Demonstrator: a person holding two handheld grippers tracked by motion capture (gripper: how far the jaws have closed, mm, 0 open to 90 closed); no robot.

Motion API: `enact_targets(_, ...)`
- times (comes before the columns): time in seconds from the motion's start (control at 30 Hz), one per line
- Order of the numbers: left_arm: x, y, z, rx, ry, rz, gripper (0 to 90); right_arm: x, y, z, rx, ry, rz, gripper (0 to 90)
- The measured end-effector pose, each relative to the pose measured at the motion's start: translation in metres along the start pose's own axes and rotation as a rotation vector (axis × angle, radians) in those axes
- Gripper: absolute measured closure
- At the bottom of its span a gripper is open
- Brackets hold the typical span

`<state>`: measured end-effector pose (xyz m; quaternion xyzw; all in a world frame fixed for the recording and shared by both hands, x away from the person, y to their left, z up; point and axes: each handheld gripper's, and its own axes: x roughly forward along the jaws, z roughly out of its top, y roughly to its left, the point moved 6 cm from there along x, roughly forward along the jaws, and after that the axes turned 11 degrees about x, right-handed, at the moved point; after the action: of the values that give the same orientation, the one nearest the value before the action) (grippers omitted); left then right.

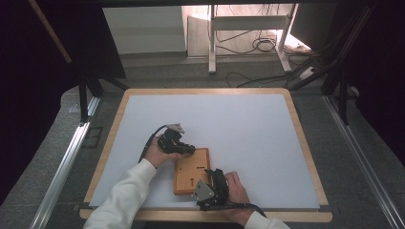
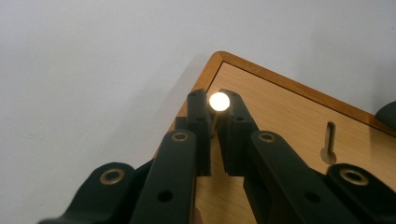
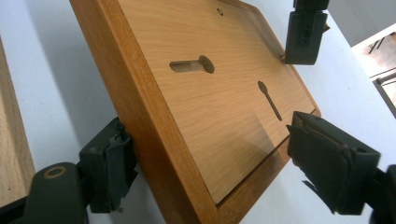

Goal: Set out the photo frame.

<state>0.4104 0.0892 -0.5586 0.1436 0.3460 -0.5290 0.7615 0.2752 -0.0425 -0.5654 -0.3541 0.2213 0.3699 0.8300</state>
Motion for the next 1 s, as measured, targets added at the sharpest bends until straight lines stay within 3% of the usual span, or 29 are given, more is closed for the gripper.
enact_targets(0.43, 0.0, 0.004, 0.0, -0.023, -0.021, 0.033, 84.5, -0.013, -0.01, 0.01, -0.015, -0.071, -0.018, 38.6)
enact_targets(0.73, -0.001, 0.005, 0.0, -0.033, -0.033, 0.046, 81.3, -0.017, -0.021, 0.014, -0.052, -0.083, -0.074, 46.1)
enact_targets(0.83, -0.005, 0.006, 0.0, -0.04, -0.05, 0.048, 77.5, -0.018, -0.024, 0.016, -0.052, -0.096, -0.08, 47.7)
enact_targets(1.0, -0.021, 0.01, -0.003, -0.061, -0.095, 0.099, 63.4, -0.019, -0.025, 0.017, -0.06, -0.092, -0.074, 48.9)
